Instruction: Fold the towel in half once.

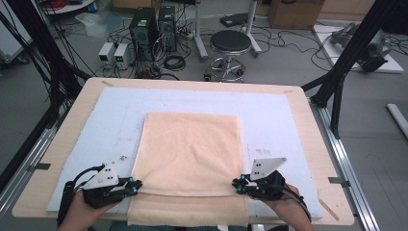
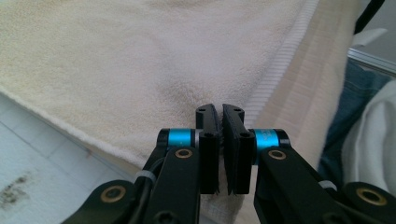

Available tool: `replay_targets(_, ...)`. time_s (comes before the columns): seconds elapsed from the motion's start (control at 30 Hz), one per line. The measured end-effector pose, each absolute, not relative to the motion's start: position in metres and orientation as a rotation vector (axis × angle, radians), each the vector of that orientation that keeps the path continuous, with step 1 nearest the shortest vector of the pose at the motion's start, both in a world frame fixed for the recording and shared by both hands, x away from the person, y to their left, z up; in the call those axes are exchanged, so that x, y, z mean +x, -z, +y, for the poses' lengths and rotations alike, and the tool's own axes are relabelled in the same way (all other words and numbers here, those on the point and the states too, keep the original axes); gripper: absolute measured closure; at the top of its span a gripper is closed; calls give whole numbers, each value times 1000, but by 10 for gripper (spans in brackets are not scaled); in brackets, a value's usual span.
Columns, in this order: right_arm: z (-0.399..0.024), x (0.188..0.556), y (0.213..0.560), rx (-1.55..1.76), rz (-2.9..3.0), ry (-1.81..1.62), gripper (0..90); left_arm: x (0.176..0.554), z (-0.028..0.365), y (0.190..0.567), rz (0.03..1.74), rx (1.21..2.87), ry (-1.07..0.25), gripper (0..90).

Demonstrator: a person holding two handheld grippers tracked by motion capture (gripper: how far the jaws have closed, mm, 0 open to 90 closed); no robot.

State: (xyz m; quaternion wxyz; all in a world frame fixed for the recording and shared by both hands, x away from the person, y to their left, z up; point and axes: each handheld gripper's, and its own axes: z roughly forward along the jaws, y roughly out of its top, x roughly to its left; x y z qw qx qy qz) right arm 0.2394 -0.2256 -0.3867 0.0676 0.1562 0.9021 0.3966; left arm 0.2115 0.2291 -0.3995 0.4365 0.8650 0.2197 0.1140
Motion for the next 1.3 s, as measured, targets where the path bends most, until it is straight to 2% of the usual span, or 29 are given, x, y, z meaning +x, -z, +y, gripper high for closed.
replay_targets(0.1,-226,228,389,445,2749,-1195,820,201,230,401,535,2170,-254,848)
replay_targets(0.13,-225,226,391,434,2763,-1189,789,199,231,402,523,2181,-242,844)
replay_targets(0.17,-226,225,393,434,2774,-1191,715,198,231,402,522,2182,-236,819)
replay_targets(0.2,-226,226,394,447,2773,-1196,676,199,232,402,528,2181,-238,766)
replay_targets(0.27,-228,230,395,474,2754,-1200,657,203,234,401,564,2162,-243,663)
replay_targets(0.4,-228,246,392,536,2714,-1230,576,221,236,400,617,2128,-274,554)
replay_targets(0.57,-223,272,386,570,2687,-1188,533,249,231,398,667,2095,-303,468)
replay_targets(0.9,-222,322,390,692,2626,-1135,447,298,219,404,730,2094,-343,448)
replay_targets(1.3,-228,374,395,843,2540,-1077,379,349,232,411,891,2054,-352,420)
